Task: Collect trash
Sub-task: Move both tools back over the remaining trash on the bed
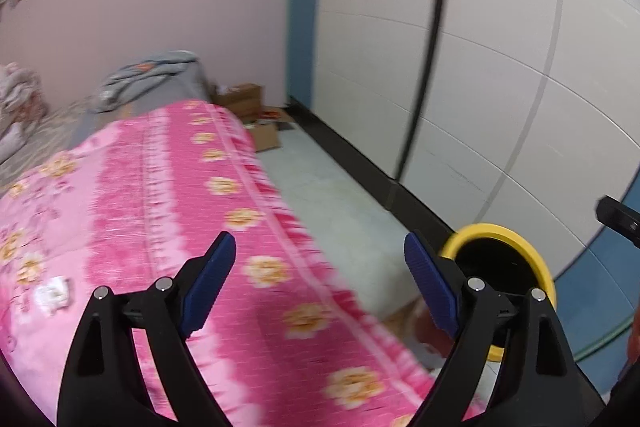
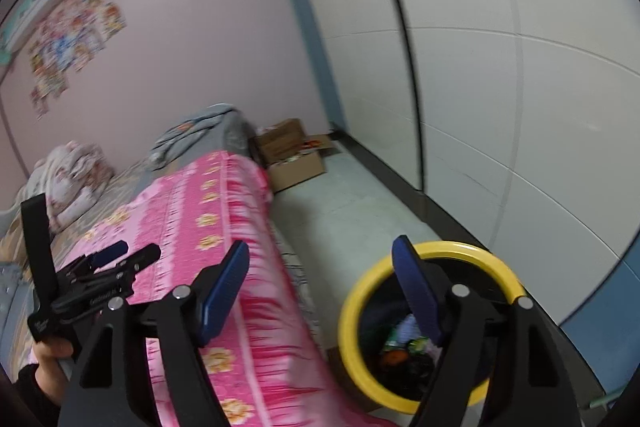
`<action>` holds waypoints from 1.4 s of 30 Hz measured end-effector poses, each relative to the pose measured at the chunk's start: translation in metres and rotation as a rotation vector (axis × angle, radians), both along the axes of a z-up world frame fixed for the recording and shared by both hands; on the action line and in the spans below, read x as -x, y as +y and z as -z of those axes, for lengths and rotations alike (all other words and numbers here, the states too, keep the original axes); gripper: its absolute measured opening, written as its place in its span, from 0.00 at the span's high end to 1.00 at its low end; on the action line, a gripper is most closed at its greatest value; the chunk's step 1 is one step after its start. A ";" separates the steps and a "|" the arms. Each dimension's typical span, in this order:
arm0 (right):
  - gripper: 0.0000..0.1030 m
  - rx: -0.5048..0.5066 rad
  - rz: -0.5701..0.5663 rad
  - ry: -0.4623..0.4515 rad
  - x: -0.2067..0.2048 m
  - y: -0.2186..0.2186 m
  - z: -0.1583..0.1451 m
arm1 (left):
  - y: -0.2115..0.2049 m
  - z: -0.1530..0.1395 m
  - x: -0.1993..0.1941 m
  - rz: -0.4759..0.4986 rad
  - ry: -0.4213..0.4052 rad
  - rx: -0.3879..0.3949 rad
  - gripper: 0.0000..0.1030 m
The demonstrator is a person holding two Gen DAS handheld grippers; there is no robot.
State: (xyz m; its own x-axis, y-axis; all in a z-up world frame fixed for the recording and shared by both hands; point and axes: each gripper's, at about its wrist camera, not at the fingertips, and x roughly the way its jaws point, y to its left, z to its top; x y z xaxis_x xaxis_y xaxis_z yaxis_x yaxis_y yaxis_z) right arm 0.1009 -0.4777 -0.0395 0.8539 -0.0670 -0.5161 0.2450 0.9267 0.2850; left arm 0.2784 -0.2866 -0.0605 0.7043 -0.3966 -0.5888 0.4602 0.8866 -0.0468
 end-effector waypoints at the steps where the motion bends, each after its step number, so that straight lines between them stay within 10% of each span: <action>1: 0.29 0.005 -0.031 -0.004 -0.004 0.014 -0.004 | 0.012 -0.002 -0.002 -0.017 -0.005 0.003 0.19; 22: 0.17 0.069 -0.517 0.072 -0.064 0.235 0.007 | 0.267 0.028 -0.057 -0.365 0.040 -0.062 0.16; 42: 0.15 0.126 -0.711 0.271 -0.118 0.344 0.104 | 0.324 0.135 -0.137 -0.431 0.204 -0.063 0.17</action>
